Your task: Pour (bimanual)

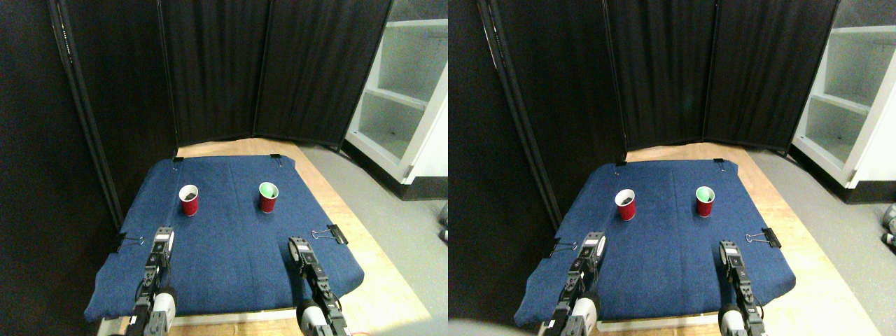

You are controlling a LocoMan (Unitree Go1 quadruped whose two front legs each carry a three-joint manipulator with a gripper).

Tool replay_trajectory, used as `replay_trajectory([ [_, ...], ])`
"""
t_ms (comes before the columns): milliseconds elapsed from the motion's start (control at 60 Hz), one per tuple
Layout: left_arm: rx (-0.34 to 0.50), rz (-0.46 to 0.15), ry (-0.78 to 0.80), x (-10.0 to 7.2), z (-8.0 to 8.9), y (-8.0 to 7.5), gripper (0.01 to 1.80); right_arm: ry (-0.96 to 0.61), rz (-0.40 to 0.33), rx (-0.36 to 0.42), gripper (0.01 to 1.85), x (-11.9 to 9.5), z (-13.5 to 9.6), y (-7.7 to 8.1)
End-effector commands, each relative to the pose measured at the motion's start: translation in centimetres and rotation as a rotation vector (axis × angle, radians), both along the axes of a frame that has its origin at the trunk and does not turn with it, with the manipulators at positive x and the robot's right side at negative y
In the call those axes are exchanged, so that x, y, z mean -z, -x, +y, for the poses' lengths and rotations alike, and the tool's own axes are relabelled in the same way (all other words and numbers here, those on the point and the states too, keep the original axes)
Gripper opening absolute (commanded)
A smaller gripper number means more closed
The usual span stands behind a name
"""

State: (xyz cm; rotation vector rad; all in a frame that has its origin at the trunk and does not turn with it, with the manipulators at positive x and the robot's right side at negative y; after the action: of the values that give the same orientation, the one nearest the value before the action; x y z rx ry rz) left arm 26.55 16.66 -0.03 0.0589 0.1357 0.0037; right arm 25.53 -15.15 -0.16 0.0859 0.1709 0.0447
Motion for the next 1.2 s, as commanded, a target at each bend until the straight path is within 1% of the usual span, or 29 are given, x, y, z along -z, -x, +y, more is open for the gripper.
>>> replay_trajectory([
  [17,0.011,-0.033,0.001,-0.4,0.0,-0.1,0.01,0.008,-0.032,-0.003,0.09,-0.4,0.0,-0.1],
  [117,0.021,-0.046,0.019,-0.4,-0.1,-0.2,0.01,0.005,-0.041,-0.011,0.10,-0.5,0.0,-0.1],
  [200,0.023,-0.041,0.024,-0.5,-0.1,-0.2,0.01,0.007,-0.049,-0.016,0.12,-0.6,-0.1,-0.1],
  [250,0.038,-0.039,0.013,-0.6,-0.1,-0.2,0.01,0.005,-0.061,-0.021,0.12,-0.6,-0.1,-0.2],
  [400,0.036,-0.036,0.015,-0.5,0.0,-0.1,0.01,0.008,-0.050,-0.016,0.15,-0.6,-0.2,-0.2],
  [433,0.028,-0.034,-0.012,-0.6,0.0,-0.1,0.02,0.003,-0.050,-0.009,0.14,-0.6,-0.2,-0.1],
  [450,0.024,-0.021,-0.035,-0.6,0.0,-0.1,0.21,0.004,-0.051,-0.010,0.14,-0.6,-0.2,-0.2],
  [500,0.024,-0.013,-0.037,-0.5,0.1,-0.1,0.48,0.013,-0.048,-0.011,0.14,-0.6,-0.2,-0.2],
  [517,0.023,-0.010,-0.032,-0.5,0.1,-0.1,0.52,0.013,-0.048,-0.011,0.14,-0.6,-0.2,-0.2],
  [533,0.023,-0.010,-0.032,-0.5,0.1,-0.1,0.52,0.013,-0.048,-0.011,0.14,-0.6,-0.2,-0.2],
  [550,0.020,0.004,-0.040,-0.5,0.2,-0.1,0.72,0.015,-0.048,-0.012,0.14,-0.6,-0.2,-0.2],
  [567,0.020,0.004,-0.040,-0.5,0.2,-0.1,0.72,0.015,-0.048,-0.012,0.14,-0.6,-0.2,-0.2],
  [583,0.017,0.016,-0.056,-0.6,0.2,0.0,0.82,0.015,-0.049,-0.011,0.14,-0.6,-0.2,-0.2],
  [633,0.017,0.027,-0.041,-0.5,0.2,-0.1,1.01,0.002,-0.061,-0.019,0.14,-0.6,-0.2,-0.2],
  [650,0.019,0.028,-0.030,-0.5,0.3,-0.1,1.06,-0.007,-0.067,-0.021,0.14,-0.6,-0.2,-0.2],
  [683,0.018,0.024,0.010,-0.5,0.2,-0.2,1.09,-0.036,-0.081,-0.019,0.15,-0.6,-0.2,-0.2],
  [750,0.013,0.028,0.045,-0.6,-0.1,-0.3,1.10,-0.080,-0.103,-0.021,0.18,-0.6,-0.3,-0.5],
  [767,0.011,0.021,0.056,-0.7,-0.2,-0.4,1.05,-0.087,-0.105,-0.022,0.19,-0.7,-0.3,-0.6],
  [783,0.011,0.021,0.056,-0.7,-0.2,-0.4,1.05,-0.087,-0.105,-0.022,0.19,-0.7,-0.3,-0.6],
  [800,0.007,0.009,0.082,-0.8,-0.4,-0.6,0.97,-0.095,-0.107,-0.020,0.21,-0.8,-0.3,-0.8],
  [817,0.008,0.000,0.099,-0.9,-0.6,-0.7,0.94,-0.102,-0.110,-0.020,0.21,-0.9,-0.2,-0.9],
  [867,0.018,-0.023,0.125,-1.1,-0.9,-1.1,0.88,-0.108,-0.119,-0.035,0.21,-1.2,-0.1,-1.3],
  [917,0.020,-0.027,0.149,-1.3,-1.0,-1.4,0.84,-0.120,-0.125,-0.045,0.22,-1.3,-0.1,-1.5],
  [983,0.022,-0.036,0.189,-1.9,-1.3,-1.9,0.83,-0.165,-0.103,-0.006,0.26,-1.8,0.2,-1.8],
  [1033,0.016,-0.047,0.196,-2.2,-1.5,-2.1,0.82,-0.189,-0.111,-0.017,0.26,-1.9,0.3,-2.0],
  [1067,0.029,-0.069,0.198,-2.6,-1.7,-2.4,0.77,-0.220,-0.110,-0.013,0.27,-2.1,0.4,-2.3],
  [1117,0.043,-0.076,0.219,-2.9,-1.8,-2.7,0.76,-0.236,-0.110,-0.006,0.28,-2.2,0.5,-2.5],
  [1167,0.061,-0.086,0.261,-3.3,-2.1,-3.1,0.71,-0.261,-0.112,0.000,0.29,-2.4,0.7,-2.8],
  [1200,0.070,-0.095,0.319,-3.6,-2.2,-3.4,0.65,-0.282,-0.117,0.007,0.30,-2.6,0.8,-3.0],
])
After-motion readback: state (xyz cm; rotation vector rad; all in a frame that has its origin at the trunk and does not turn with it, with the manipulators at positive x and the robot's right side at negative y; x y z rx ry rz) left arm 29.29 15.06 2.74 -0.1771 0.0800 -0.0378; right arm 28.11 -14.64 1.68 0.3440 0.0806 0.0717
